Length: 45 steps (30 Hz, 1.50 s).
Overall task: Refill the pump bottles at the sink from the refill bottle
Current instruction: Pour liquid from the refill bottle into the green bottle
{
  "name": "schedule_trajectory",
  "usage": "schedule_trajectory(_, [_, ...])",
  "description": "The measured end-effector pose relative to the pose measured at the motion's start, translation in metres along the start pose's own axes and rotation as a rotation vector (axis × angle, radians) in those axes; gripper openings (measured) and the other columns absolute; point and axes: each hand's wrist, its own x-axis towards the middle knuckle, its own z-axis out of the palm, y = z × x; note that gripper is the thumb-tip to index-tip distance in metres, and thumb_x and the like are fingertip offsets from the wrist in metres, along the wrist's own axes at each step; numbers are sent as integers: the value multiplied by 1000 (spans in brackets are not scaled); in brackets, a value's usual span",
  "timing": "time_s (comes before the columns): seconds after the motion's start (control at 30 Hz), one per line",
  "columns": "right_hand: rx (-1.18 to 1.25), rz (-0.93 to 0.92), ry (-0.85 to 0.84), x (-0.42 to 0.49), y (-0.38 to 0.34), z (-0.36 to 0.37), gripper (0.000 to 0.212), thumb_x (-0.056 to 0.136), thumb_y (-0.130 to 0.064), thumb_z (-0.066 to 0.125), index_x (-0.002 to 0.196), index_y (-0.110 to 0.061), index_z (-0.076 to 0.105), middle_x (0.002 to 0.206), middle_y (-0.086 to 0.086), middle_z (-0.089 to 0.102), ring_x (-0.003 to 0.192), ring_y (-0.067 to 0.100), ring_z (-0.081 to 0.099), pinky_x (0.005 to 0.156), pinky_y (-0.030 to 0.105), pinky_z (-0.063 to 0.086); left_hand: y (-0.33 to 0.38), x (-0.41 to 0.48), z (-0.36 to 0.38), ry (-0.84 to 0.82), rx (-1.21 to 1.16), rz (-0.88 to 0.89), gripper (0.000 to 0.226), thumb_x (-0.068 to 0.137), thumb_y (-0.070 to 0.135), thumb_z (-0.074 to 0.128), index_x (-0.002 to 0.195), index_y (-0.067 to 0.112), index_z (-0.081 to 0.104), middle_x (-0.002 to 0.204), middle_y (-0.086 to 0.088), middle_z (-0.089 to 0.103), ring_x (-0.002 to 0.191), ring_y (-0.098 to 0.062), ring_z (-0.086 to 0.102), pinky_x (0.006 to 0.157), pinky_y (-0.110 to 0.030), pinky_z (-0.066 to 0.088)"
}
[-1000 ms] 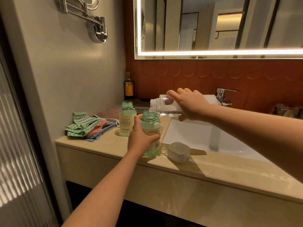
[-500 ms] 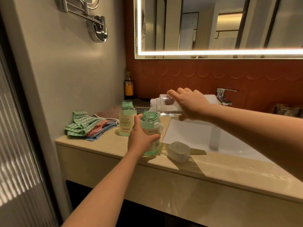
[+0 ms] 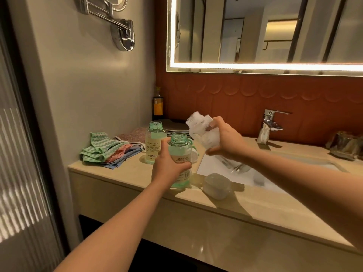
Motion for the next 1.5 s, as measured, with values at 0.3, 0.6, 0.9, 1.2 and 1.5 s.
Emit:
schedule_trajectory(0.3, [499,64,61,13,9,26,73,64,-12,83,113,-27,31,114,3,48,95,19,56,65,30,54,-29,29,-53,111,98,-29,87,70,24,80,135,30,23,129,-3,52,111,-23,54,89,-41,48])
schedule_trajectory(0.6, [794,169,103,24,3,52,75,68,-13,81,122,-23,29,120,4,47,105,21,53,75,32,51,-53,60,-87,118,119,-95,96,78,25,73,144,32,4,146,-8,36,126,-26,44,99,-45,40])
schedule_trajectory(0.9, [847,159,98,18,2,56,76,68,-14,81,124,-22,29,122,4,48,109,22,53,85,41,51,-27,41,-52,425,453,216,71,91,1,46,149,18,10,156,-7,8,142,-23,14,99,-22,23])
schedule_trajectory(1.2, [808,138,104,14,3,53,79,68,-16,81,126,-25,27,124,4,48,110,22,52,83,36,50,-19,76,-8,202,221,-44,97,84,21,66,148,20,-8,158,-4,2,144,-24,10,115,-45,22])
schedule_trajectory(1.5, [769,109,85,14,4,52,81,68,-16,82,128,-24,28,127,3,47,114,20,50,92,41,50,-17,109,5,230,173,-164,110,73,23,77,148,23,-4,156,-8,10,142,-27,16,111,-47,27])
